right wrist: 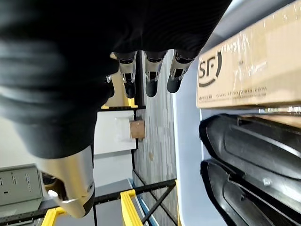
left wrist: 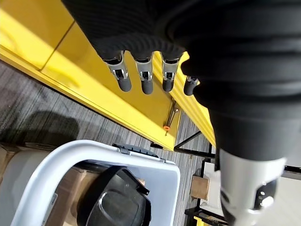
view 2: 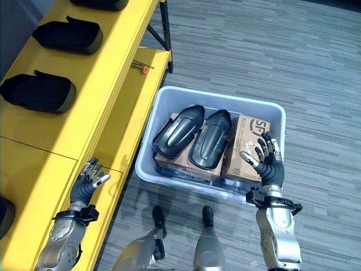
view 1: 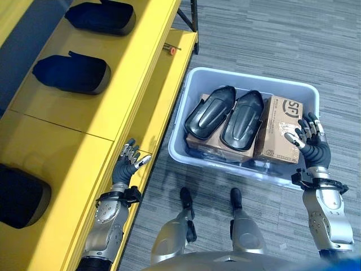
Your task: Move parts from the plastic box to the shelf.
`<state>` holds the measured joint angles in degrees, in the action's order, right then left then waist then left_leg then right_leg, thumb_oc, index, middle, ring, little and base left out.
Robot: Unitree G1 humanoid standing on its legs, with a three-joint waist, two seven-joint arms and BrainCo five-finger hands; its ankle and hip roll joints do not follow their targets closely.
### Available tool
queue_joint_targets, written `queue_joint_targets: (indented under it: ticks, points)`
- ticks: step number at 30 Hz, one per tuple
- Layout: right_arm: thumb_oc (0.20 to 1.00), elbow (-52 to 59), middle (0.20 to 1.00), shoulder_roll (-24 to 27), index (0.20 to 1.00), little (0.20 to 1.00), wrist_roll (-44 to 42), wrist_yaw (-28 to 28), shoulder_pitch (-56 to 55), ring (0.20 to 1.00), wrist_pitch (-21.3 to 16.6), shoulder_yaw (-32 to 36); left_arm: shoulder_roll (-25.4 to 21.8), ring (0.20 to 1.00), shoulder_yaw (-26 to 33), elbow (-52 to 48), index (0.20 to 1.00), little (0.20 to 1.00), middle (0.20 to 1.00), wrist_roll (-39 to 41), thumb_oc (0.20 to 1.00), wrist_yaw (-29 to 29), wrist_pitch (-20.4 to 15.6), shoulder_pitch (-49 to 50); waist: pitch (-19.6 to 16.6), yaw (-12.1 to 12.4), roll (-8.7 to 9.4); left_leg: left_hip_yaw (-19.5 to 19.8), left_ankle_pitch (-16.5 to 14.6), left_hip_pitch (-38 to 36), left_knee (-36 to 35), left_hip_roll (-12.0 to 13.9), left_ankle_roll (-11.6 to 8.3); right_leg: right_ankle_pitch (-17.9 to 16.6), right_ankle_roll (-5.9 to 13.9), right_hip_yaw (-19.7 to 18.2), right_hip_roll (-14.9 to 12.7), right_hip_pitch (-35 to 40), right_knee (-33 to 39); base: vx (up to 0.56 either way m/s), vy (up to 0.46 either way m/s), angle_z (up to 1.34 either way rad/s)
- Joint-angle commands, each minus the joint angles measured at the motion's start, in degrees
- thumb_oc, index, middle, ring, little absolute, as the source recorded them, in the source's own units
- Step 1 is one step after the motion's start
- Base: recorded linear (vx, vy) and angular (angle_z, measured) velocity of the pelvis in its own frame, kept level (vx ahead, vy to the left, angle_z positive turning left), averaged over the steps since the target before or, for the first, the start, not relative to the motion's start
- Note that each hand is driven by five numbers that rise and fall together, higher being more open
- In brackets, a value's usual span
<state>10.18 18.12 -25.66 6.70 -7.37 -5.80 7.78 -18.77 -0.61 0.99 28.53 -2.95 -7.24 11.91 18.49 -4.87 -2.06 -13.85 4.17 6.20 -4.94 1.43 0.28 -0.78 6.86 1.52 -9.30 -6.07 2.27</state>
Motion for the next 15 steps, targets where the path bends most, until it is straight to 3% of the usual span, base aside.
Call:
queue_joint_targets:
  ticks: [1,3,5,6,8,9,15]
  points:
    - [1.0,2.64,1.0,1.08,1.0,1.0,-0.83,-0.68,0.1,1.0,-2.12,-0.26,-2.2,1.0,1.63,-4.05,1.0,1.0,1.0,-1.69,1.0,-1.09,-3.63,1.21,-5.14,0.19,1.55,-0.15,-1.27,3.04,6.65,4.13,-3.28,-0.35,3.69,2.28,-4.12,-0.2,-3.19,0.05,0.074,-0.13]
    - [1.0,2.48,1.0,0.93,1.0,1.0,-1.45,-1.16,0.81,1.0,-2.05,-1.61,-2.59,1.0,1.5,-4.36,1.0,1.0,1.0,-2.01,1.0,-1.45,-3.7,0.63,-5.29,0.15,1.9,-1.39,-1.39,2.36,5.76,4.09,-3.12,-1.39,4.28,1.82,-4.02,-1.1,-3.3,0.04,0.058,-0.24]
    - [1.0,2.05,1.0,1.12,1.0,1.0,-1.46,-1.44,2.49,1.0,-2.01,-3.8,-3.01,1.0,1.37,-5.02,1.0,1.0,1.0,-1.84,1.0,-1.89,-4.01,0.12,-5.05,0.62,2.36,-3.11,-1.36,1.42,4.7,4.32,-3.15,-3.04,5.1,3.64,-3.93,-2.26,-3.93,-0.01,0.011,-0.48]
    - [1.0,0.19,1.0,1.51,1.0,1.0,-1.26,-0.97,6.84,1.0,-1.49,-7.49,-3.85,1.0,1.41,-5.83,1.0,1.0,1.0,-1.21,1.0,-2.68,-4.29,-2.23,-4.2,2.18,3.07,-5.93,-1.46,1.13,4.7,5.37,-3.94,-5.53,4.92,12.48,-4.93,-4.67,-5.5,-0.07,-0.059,-0.84]
    - [1.0,-0.58,1.0,1.94,1.0,1.0,-0.99,-0.77,7.88,1.0,-1.26,-8.33,-3.85,1.0,1.09,-5.82,1.0,1.0,1.0,-0.95,1.0,-2.8,-4.54,-2.87,-3.79,1.81,2.96,-6.1,-1.38,1.5,5.18,5.48,-4.05,-5.92,5.05,11.83,-4.91,-5.24,-5.89,-0.04,-0.056,-1.2]
    - [1.0,-1.75,1.0,1.76,1.0,1.0,-1.84,-0.29,9.49,1.0,-1.16,-9.9,-3.4,1.0,-0.32,-5.65,1.0,1.0,1.0,-0.63,1.0,-3.28,-4.99,-4.72,-2.71,1.72,2.62,-5.9,-1.25,2.34,6.46,5.9,-4.38,-4.53,4.11,10.61,-4.42,-5.79,-5.74,-0.01,-0.02,-0.7]
    - [1.0,-4.27,1.0,1.66,1.0,1.0,-4.76,2.0,16.09,1.0,-1.28,-15.38,-1.71,1.0,-3.35,-6.13,1.0,1.0,1.0,0.92,1.0,-5.8,-5.56,-9.56,-0.2,1.59,1.23,-6.02,-0.62,5.57,6.89,7.02,-6.27,-3.86,3.62,11.08,-3.67,-8.25,-3.66,-0.04,-0.072,-0.03]
